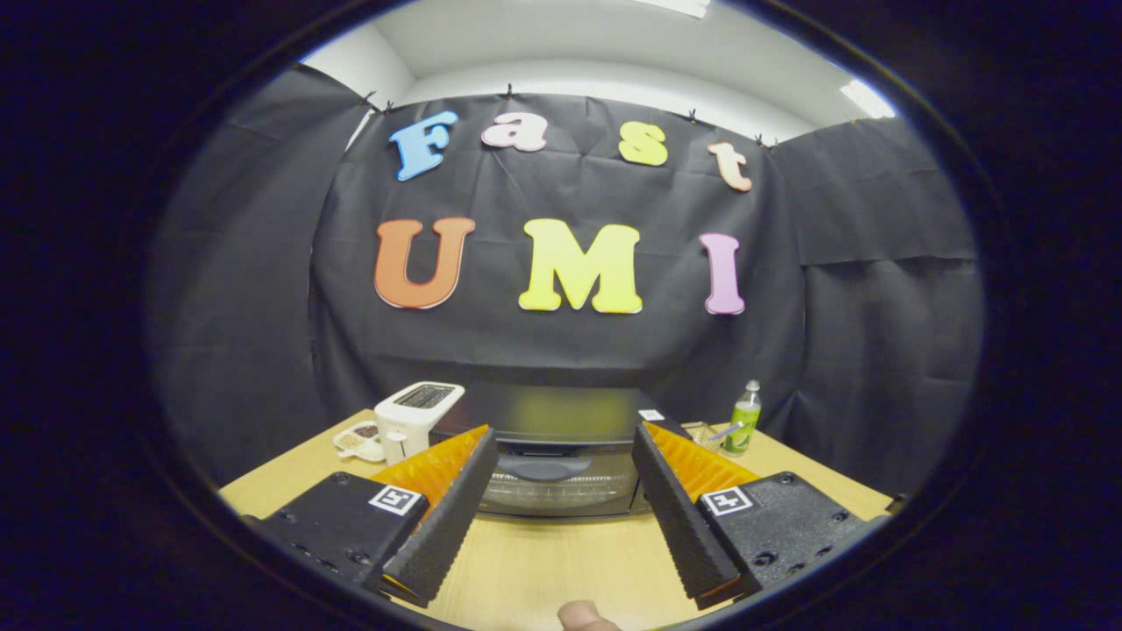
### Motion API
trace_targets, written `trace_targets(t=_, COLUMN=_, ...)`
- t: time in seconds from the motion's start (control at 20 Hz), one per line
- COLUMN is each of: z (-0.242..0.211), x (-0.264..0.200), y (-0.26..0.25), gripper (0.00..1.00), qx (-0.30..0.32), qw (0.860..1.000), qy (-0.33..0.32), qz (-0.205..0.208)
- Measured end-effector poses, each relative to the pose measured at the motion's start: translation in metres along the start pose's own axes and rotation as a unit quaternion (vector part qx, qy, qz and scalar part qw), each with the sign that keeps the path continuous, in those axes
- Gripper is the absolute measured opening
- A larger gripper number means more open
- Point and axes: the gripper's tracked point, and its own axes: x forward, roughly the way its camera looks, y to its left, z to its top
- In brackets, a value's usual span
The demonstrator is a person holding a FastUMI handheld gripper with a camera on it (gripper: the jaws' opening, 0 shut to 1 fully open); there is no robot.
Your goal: Open the toaster oven, put the food inside, and close the toaster oven door.
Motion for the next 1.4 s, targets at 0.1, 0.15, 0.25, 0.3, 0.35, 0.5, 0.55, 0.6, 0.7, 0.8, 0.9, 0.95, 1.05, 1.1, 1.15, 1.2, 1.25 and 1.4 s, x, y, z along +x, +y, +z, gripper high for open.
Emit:
trace_targets(t=0.1, z=0.025, x=-0.018, y=-0.003, gripper=1.00, qx=-0.011, qw=1.000, qy=-0.021, qz=0.002)
trace_targets(t=0.15, z=0.038, x=-0.028, y=-0.007, gripper=1.00, qx=-0.020, qw=0.999, qy=-0.031, qz=-0.005)
trace_targets(t=0.25, z=0.058, x=-0.044, y=-0.016, gripper=1.00, qx=-0.034, qw=0.998, qy=-0.048, qz=-0.020)
trace_targets(t=0.3, z=0.064, x=-0.052, y=-0.015, gripper=1.00, qx=-0.031, qw=0.998, qy=-0.051, qz=-0.021)
trace_targets(t=0.35, z=0.068, x=-0.061, y=-0.013, gripper=1.00, qx=-0.022, qw=0.998, qy=-0.052, qz=-0.018)
trace_targets(t=0.5, z=0.081, x=-0.072, y=-0.019, gripper=1.00, qx=0.008, qw=0.998, qy=-0.053, qz=-0.014)
trace_targets(t=0.55, z=0.083, x=-0.077, y=-0.021, gripper=1.00, qx=0.012, qw=0.999, qy=-0.051, qz=-0.015)
trace_targets(t=0.6, z=0.087, x=-0.081, y=-0.021, gripper=1.00, qx=0.017, qw=0.999, qy=-0.050, qz=-0.012)
trace_targets(t=0.7, z=0.091, x=-0.084, y=-0.021, gripper=1.00, qx=0.024, qw=0.999, qy=-0.046, qz=-0.006)
trace_targets(t=0.8, z=0.090, x=-0.088, y=-0.024, gripper=1.00, qx=0.021, qw=0.999, qy=-0.038, qz=-0.004)
trace_targets(t=0.9, z=0.088, x=-0.092, y=-0.023, gripper=1.00, qx=0.024, qw=0.999, qy=-0.036, qz=-0.001)
trace_targets(t=0.95, z=0.087, x=-0.094, y=-0.022, gripper=1.00, qx=0.027, qw=0.999, qy=-0.034, qz=0.002)
trace_targets(t=1.05, z=0.085, x=-0.099, y=-0.020, gripper=1.00, qx=0.029, qw=0.999, qy=-0.030, qz=0.009)
trace_targets(t=1.1, z=0.086, x=-0.101, y=-0.021, gripper=1.00, qx=0.029, qw=0.999, qy=-0.031, qz=0.011)
trace_targets(t=1.15, z=0.087, x=-0.105, y=-0.022, gripper=1.00, qx=0.029, qw=0.999, qy=-0.033, qz=0.011)
trace_targets(t=1.2, z=0.088, x=-0.106, y=-0.023, gripper=1.00, qx=0.028, qw=0.999, qy=-0.033, qz=0.011)
trace_targets(t=1.25, z=0.089, x=-0.110, y=-0.023, gripper=1.00, qx=0.028, qw=0.999, qy=-0.034, qz=0.013)
trace_targets(t=1.4, z=0.094, x=-0.118, y=-0.023, gripper=1.00, qx=0.027, qw=0.999, qy=-0.038, qz=0.017)
